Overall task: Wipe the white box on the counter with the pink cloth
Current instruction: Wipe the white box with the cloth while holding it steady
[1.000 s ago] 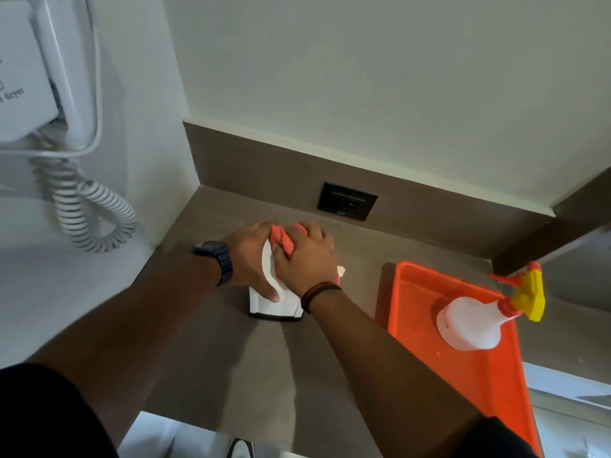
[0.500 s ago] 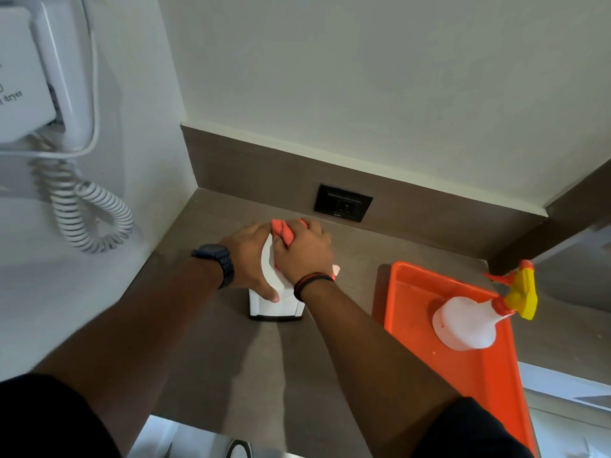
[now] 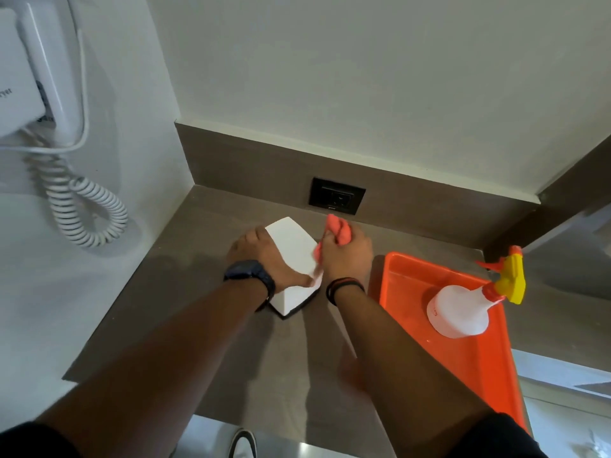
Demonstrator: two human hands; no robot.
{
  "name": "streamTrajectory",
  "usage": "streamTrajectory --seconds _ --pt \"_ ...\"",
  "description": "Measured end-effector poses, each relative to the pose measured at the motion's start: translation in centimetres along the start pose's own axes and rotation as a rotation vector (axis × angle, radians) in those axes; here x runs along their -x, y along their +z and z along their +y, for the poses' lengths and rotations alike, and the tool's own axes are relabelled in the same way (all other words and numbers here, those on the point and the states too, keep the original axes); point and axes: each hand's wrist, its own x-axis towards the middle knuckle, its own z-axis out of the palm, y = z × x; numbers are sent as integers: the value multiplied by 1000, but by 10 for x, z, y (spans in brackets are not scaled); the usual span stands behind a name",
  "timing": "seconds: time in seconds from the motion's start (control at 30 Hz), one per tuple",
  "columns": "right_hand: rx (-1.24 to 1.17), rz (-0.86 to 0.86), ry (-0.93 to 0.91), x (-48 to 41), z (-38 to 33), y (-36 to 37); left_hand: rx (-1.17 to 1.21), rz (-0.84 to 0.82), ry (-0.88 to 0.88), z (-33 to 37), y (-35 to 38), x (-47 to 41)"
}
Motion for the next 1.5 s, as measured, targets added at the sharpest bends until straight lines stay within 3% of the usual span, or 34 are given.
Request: streamTrajectory --seconds 0.07,0.17,0.27,0.37,0.5,0.57,0.7,0.77,0.87,0.93,1.13,1.33,1.5 --pt "-96 37 46 -2 4 -8 -166 -86 147 5 -3 -9" --pt "-179 71 42 -1 11 -18 -403 -371 518 8 -23 -42" --pt "-193 91 41 0 17 -23 -521 -467 682 21 -40 -59" --pt "-186 96 32 -1 24 -29 -494 -431 608 28 -43 -54" --pt "-230 130 44 0 30 -32 -317 -285 132 27 -33 -34" --pt "-253 131 74 3 32 -30 -262 -212 58 26 -28 -30" --pt "-361 103 198 20 37 -21 -162 -288 -47 7 -30 -31" --pt "-427 72 272 29 38 -13 -304 -279 95 -5 -30 -35" --pt "-552 34 398 37 42 2 -479 -348 486 -20 -29 -47" --pt "-572 -3 415 42 42 9 -523 -366 576 -26 -29 -56" --pt "-734 -250 420 62 23 42 -475 -270 660 -32 -20 -59" --pt "-654 -183 379 48 8 61 -393 -203 671 -34 -19 -59" --pt "-725 -207 479 36 21 61 -409 -219 659 -33 -19 -60"
